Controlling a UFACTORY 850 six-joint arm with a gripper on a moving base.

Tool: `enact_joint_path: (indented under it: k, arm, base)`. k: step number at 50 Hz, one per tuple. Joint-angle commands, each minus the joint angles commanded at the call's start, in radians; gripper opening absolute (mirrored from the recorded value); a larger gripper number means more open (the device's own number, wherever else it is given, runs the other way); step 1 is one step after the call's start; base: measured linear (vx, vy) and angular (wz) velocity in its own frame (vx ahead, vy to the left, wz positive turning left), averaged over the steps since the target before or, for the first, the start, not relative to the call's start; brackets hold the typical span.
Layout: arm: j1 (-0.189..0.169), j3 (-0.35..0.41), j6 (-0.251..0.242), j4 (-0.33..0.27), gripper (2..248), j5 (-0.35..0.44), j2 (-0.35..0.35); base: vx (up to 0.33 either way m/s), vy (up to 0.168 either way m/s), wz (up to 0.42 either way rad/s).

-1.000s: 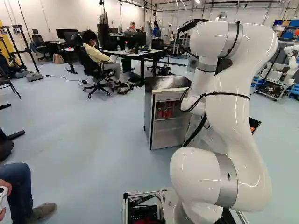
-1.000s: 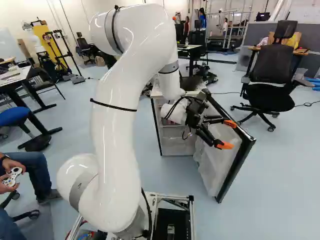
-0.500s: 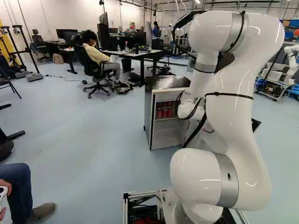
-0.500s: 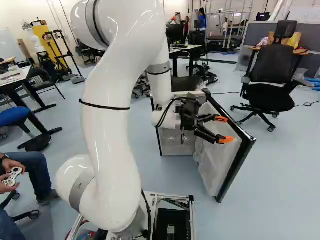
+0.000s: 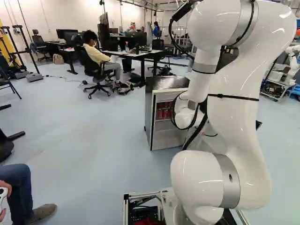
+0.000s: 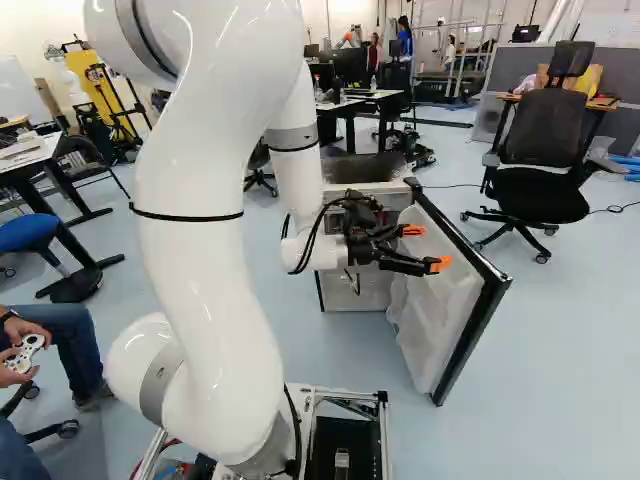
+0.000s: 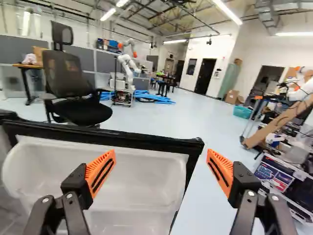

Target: Grab a drink from the fridge

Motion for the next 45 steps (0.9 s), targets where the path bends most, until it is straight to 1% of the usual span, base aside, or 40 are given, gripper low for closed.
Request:
enact_joint_path:
  k: [11,17,36,45]
  arm:
    - [0.026,0.074,0.000,-0.116,247,0.000,0.048]
    - [0.033,0.099,0.000,-0.179,247,0.000,0.066]
    - [0.032,0.098,0.000,-0.378,247,0.000,0.065]
    - [0.024,0.090,0.000,-0.473,247,0.000,0.059]
  base:
    - [0.000,0.000,0.000]
    - [0.000,0.000,0.000]
    - [0.000,0.000,0.000]
    - [0.000,0.000,0.000]
